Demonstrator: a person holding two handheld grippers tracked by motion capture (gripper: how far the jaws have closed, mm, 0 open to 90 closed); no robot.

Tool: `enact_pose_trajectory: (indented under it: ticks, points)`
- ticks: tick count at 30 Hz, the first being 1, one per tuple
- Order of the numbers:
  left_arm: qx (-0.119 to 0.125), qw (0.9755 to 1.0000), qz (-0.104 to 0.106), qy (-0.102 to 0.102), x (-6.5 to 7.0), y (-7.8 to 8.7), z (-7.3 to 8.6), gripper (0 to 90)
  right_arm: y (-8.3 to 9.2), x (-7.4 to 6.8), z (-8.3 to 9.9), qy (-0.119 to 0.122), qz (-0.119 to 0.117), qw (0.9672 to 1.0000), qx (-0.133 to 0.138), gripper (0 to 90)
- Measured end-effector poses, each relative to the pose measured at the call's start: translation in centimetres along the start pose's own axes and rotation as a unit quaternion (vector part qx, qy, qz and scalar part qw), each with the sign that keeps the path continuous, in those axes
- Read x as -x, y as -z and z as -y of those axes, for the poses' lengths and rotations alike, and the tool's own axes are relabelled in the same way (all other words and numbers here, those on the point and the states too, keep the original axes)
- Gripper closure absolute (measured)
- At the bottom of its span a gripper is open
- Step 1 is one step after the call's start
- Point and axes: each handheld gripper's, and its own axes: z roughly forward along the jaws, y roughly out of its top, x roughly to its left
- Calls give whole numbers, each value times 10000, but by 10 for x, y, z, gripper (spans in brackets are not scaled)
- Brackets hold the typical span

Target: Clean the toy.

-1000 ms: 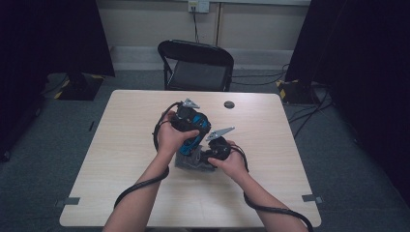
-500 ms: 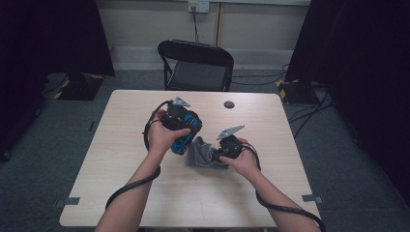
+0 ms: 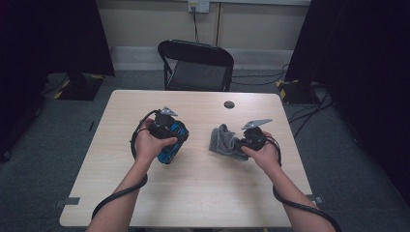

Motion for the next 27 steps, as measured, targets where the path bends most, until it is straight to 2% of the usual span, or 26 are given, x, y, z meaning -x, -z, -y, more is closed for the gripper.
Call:
enact_pose_trajectory:
  ticks: [4, 7, 13, 20, 23, 27]
  points:
    - [-166, 9998, -70, 73, -7, 2, 14, 254, 13, 9, 7, -94, 186, 9998, 67, 748]
    - [-275, 9995, -119, 86, -10, 2, 21, 254, 17, 14, 12, -218, 250, 9994, 100, 746]
    - [-472, 9986, -106, 207, -16, -6, 32, 254, 19, 21, 19, -277, 423, 9987, 84, 741]
    - [-582, 9979, -115, 261, -20, -14, 38, 254, 20, 27, 22, -293, 557, 9980, 56, 736]
    - [-604, 9978, -114, 256, -20, -18, 39, 254, 18, 32, 26, -371, 668, 9971, 51, 730]
    - [-606, 9976, -95, 309, -22, -22, 40, 253, 15, 35, 31, -427, 686, 9967, 40, 728]
